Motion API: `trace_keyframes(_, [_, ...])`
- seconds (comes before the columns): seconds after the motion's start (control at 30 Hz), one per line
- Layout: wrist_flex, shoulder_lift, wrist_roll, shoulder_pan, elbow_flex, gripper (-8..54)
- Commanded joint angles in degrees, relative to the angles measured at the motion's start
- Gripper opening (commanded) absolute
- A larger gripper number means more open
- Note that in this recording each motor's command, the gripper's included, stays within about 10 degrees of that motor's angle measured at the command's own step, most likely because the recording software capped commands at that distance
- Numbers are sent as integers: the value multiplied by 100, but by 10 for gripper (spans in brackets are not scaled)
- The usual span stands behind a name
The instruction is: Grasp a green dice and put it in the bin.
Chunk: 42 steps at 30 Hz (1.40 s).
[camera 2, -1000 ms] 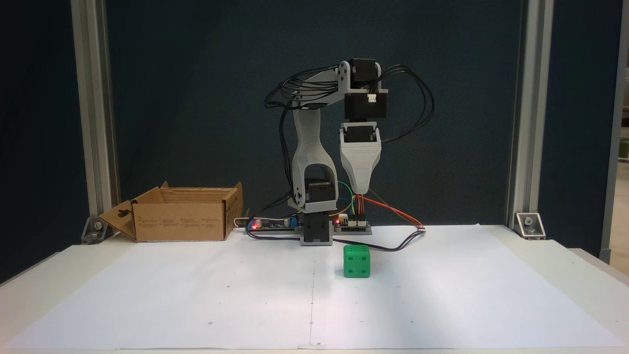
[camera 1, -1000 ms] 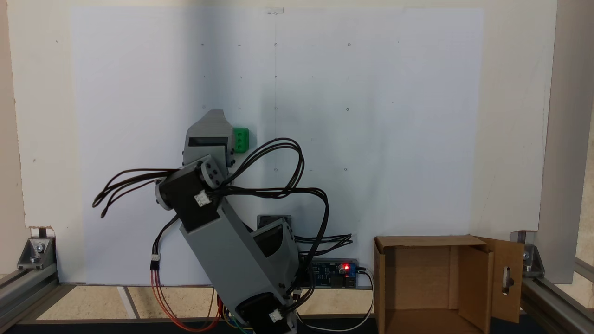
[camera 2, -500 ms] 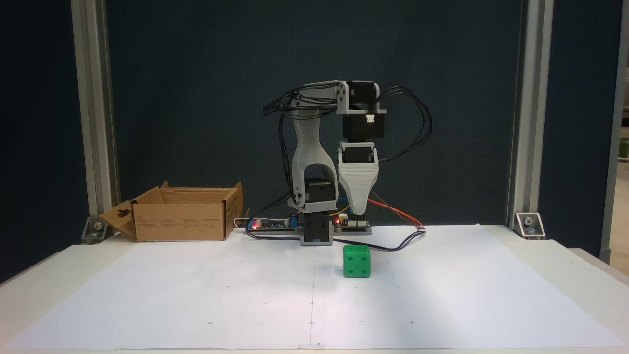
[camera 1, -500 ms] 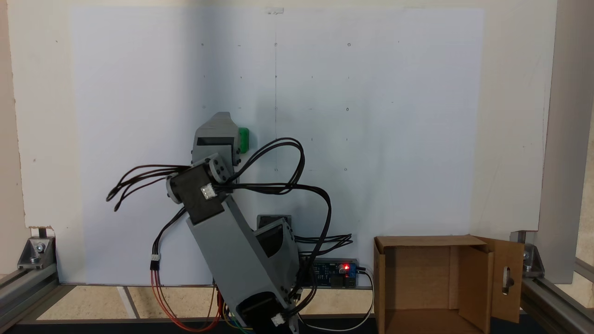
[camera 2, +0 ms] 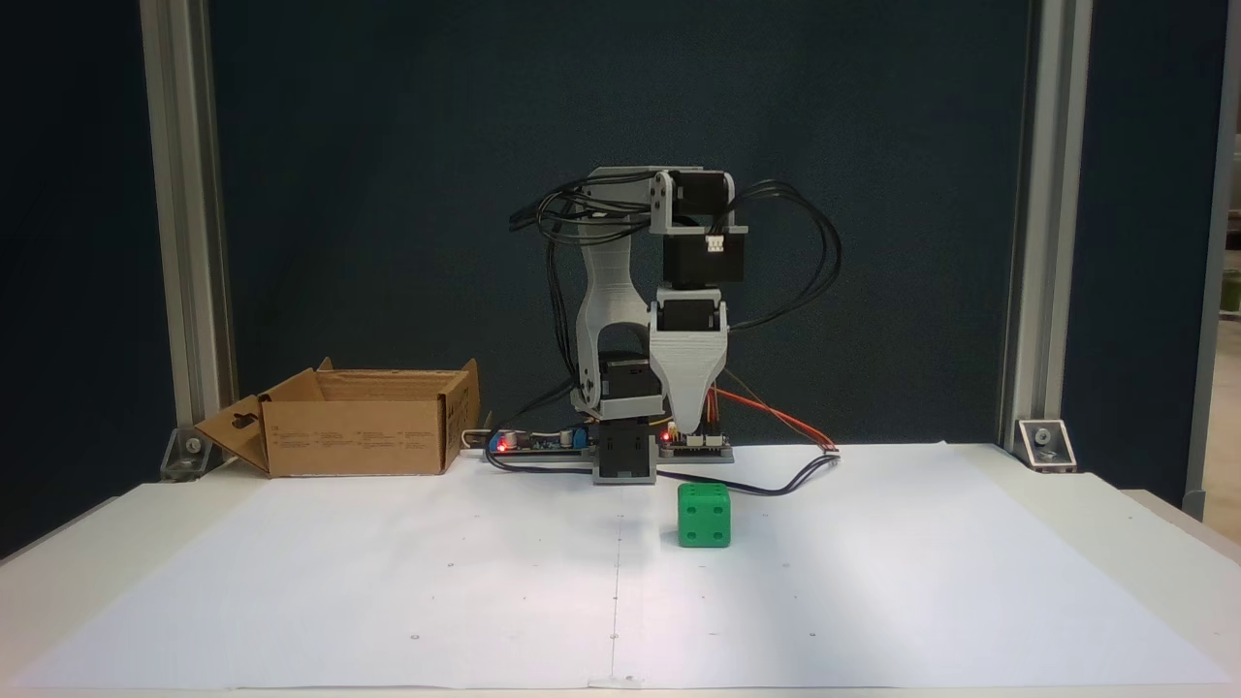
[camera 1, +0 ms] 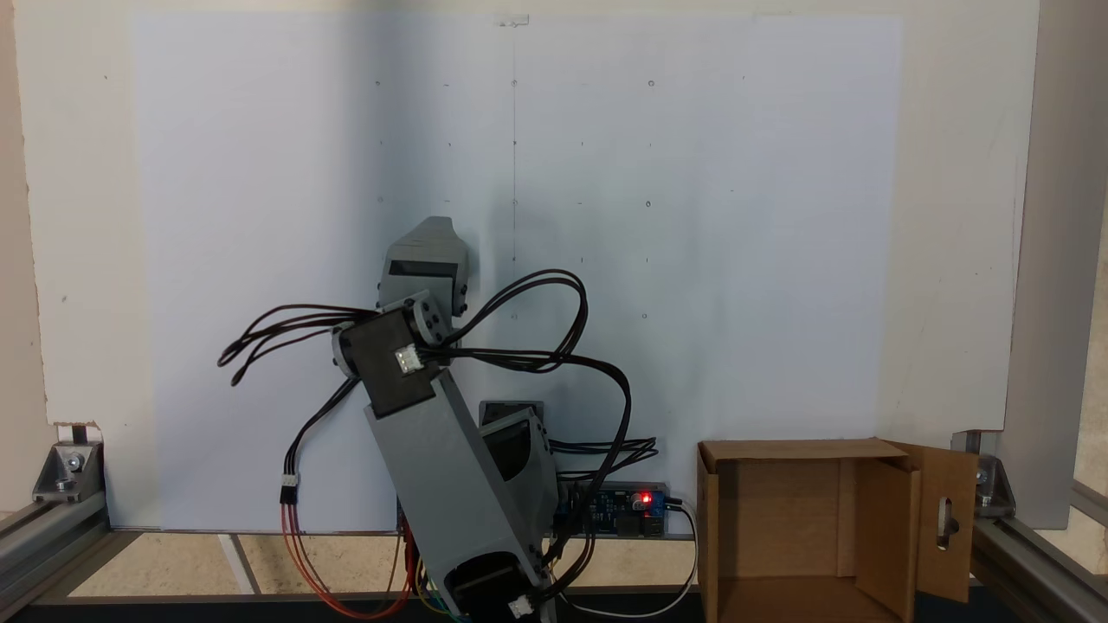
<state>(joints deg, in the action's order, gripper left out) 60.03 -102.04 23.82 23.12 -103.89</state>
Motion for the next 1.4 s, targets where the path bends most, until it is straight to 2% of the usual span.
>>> trace_keyframes(0.0, [-44,-202,343,-26,79,435])
trace_keyframes(1.37, [-949,-237,1081,202,-650,436])
